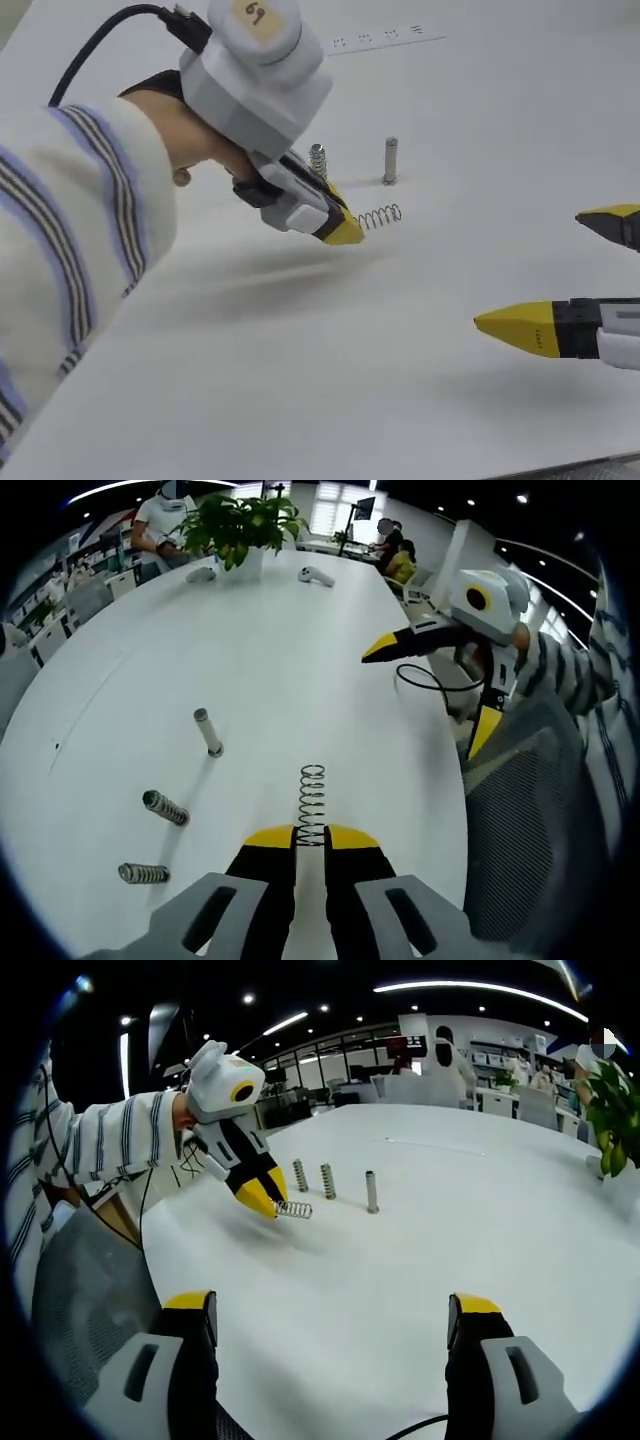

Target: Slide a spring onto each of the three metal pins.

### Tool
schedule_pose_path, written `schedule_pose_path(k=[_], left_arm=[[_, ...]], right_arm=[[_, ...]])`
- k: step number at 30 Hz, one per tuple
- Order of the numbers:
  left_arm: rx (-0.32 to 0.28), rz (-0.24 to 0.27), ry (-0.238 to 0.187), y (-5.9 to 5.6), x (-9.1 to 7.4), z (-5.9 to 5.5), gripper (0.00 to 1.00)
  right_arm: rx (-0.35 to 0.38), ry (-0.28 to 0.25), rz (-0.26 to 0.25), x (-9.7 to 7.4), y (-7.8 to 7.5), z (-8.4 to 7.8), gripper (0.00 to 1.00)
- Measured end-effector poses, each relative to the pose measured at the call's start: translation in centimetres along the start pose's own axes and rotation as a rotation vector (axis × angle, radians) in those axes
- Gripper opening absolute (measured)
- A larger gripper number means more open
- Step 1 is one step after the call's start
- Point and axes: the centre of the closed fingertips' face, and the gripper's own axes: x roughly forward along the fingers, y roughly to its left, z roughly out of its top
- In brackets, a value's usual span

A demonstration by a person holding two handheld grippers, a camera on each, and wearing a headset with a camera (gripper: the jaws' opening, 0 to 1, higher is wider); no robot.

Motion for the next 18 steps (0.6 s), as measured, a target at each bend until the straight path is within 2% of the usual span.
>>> schedule_pose_path(k=[2, 8, 13, 16, 18], left_arm=[[-0.004, 0.011, 0.006, -0.3, -0.8, -0.6, 0.02], [-0.008, 0.035, 0.015, -0.3, -2.2, -2.3, 0.02], [-0.024, 0.046, 0.016, -0.9, -2.9, -3.7, 0.02], [-0.042, 0.028, 0.001, -1.5, -3.0, -4.6, 0.02], [-0.033, 0.038, 0.019, -1.7, -2.9, -5.5, 0.02]], right_arm=[[-0.017, 0.015, 0.017, 0.1, 0.3, -0.2, 0.94], [-0.042, 0.037, 0.044, 0.4, 0.6, -0.3, 0.93], [-0.071, 0.06, 0.066, 0.6, 1.0, -0.4, 0.93], [-0.083, 0.078, 0.078, 0.7, 1.0, -0.7, 0.93], [-0.091, 0.087, 0.085, 0.8, 1.1, -0.8, 0.92]])
